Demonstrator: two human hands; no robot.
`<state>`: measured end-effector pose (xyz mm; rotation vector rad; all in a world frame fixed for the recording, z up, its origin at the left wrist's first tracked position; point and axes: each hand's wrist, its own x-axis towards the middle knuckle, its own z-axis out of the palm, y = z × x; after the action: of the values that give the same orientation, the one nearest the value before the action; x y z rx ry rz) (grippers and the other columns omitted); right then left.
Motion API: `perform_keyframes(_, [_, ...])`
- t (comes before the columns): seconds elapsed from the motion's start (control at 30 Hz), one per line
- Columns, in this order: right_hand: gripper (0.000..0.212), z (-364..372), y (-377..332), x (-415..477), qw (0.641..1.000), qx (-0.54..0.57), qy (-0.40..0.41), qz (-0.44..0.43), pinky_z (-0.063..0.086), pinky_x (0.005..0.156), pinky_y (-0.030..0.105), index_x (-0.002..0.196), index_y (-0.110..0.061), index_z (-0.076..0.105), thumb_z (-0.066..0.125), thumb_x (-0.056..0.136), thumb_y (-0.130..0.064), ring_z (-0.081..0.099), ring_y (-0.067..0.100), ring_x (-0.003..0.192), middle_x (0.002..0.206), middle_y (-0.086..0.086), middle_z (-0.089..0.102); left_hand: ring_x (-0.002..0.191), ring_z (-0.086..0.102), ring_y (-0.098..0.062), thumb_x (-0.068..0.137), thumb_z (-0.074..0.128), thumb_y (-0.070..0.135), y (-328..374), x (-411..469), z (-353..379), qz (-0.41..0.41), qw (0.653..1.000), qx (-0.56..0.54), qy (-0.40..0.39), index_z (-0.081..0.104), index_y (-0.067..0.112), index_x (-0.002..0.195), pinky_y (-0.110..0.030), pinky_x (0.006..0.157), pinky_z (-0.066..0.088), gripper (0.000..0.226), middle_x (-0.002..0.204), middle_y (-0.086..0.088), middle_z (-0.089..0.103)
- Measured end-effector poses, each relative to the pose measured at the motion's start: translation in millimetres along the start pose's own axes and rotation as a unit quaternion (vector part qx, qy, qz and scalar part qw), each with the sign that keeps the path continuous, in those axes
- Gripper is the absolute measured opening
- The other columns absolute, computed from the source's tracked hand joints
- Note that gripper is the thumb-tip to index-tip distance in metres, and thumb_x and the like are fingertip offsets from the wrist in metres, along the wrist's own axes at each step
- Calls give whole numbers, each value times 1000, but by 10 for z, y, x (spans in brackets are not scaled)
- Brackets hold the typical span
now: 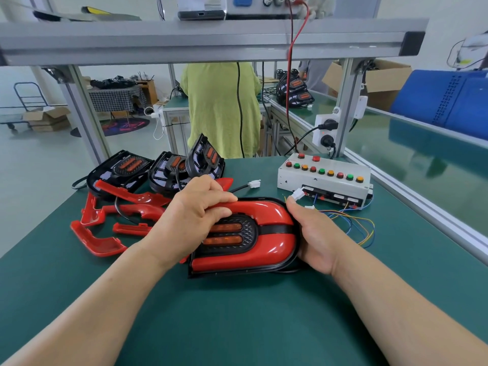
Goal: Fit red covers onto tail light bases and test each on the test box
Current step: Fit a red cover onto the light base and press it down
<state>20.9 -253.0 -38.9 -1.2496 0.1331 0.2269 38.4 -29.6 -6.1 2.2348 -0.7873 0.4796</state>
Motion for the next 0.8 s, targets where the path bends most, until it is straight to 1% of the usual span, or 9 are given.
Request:
perform_keyframes(0.13, [47, -3, -5, -3, 1000, -2, -5, 0, 61, 70, 33, 111, -13, 71, 37, 104, -45, 74, 23, 91, 105, 10, 76, 105, 56, -12, 88, 70, 0, -30, -7, 37, 5, 1000, 0, 18, 75, 12, 111, -27, 99, 44, 26, 98, 1, 57])
perform_keyframes(0.23, [48, 3, -11, -13, 1000, -13, -19, -6, 60, 76, 35, 114, -14, 70, 38, 103, -48, 73, 23, 96, 107, 9, 75, 105, 56, -12, 88, 70, 0, -60, 4, 46, 3, 1000, -4, 23, 75, 13, 111, -28, 99, 44, 27, 97, 1, 57])
perform_keyframes(0.27, [49, 8, -8, -17, 999, -17, -29, -13, 60, 79, 36, 115, -14, 71, 41, 101, -50, 73, 24, 98, 109, 10, 75, 104, 56, -13, 88, 70, 0, -70, 8, 47, 4, 1000, -4, 22, 75, 13, 111, -27, 99, 44, 27, 98, 1, 57])
perform_keyframes(0.33, [50, 24, 9, -21, 998, -25, -48, -33, 61, 80, 38, 117, -11, 69, 56, 90, -50, 72, 26, 96, 111, 13, 74, 104, 55, -12, 88, 70, 1, -83, 9, 51, 7, 1000, -3, 20, 75, 13, 112, -25, 99, 43, 27, 98, 2, 57])
perform_keyframes(0.43, [51, 52, 39, -24, 997, -22, -39, -58, 61, 70, 37, 116, -7, 67, 75, 73, -33, 72, 26, 83, 104, 17, 74, 104, 54, -11, 88, 70, 1, -88, 4, 74, 9, 1000, 1, 21, 75, 13, 112, -24, 98, 42, 27, 98, 1, 57])
perform_keyframes(0.5, [46, 64, 50, -30, 997, -17, -37, -64, 59, 65, 35, 109, -9, 69, 77, 68, -28, 72, 25, 78, 100, 16, 75, 103, 54, -12, 87, 70, 0, -85, 3, 98, 11, 1000, 6, 26, 75, 12, 112, -24, 98, 42, 28, 98, 0, 57])
perform_keyframes(0.6, [42, 71, 54, -35, 997, -14, -30, -67, 59, 64, 35, 105, -10, 71, 78, 67, -28, 72, 25, 76, 96, 16, 76, 104, 54, -12, 87, 70, 0, -78, 10, 102, 0, 1000, 0, 26, 75, 12, 111, -24, 99, 41, 27, 98, 0, 57])
perform_keyframes(0.67, [44, 72, 53, -32, 998, -12, -26, -57, 60, 66, 37, 105, -10, 71, 79, 66, -28, 72, 26, 78, 97, 16, 75, 104, 55, -12, 88, 70, 1, -77, 18, 73, -10, 1000, -13, 13, 75, 13, 110, -24, 100, 41, 26, 99, 0, 58])
perform_keyframes(0.8, [60, 93, 59, -35, 999, -20, -23, -24, 60, 81, 45, 115, -8, 67, 82, 61, -30, 71, 30, 88, 106, 18, 74, 103, 57, -11, 87, 69, -1, -87, 30, 3, -13, 1000, -25, -13, 76, 13, 107, -22, 99, 42, 25, 100, -1, 59])
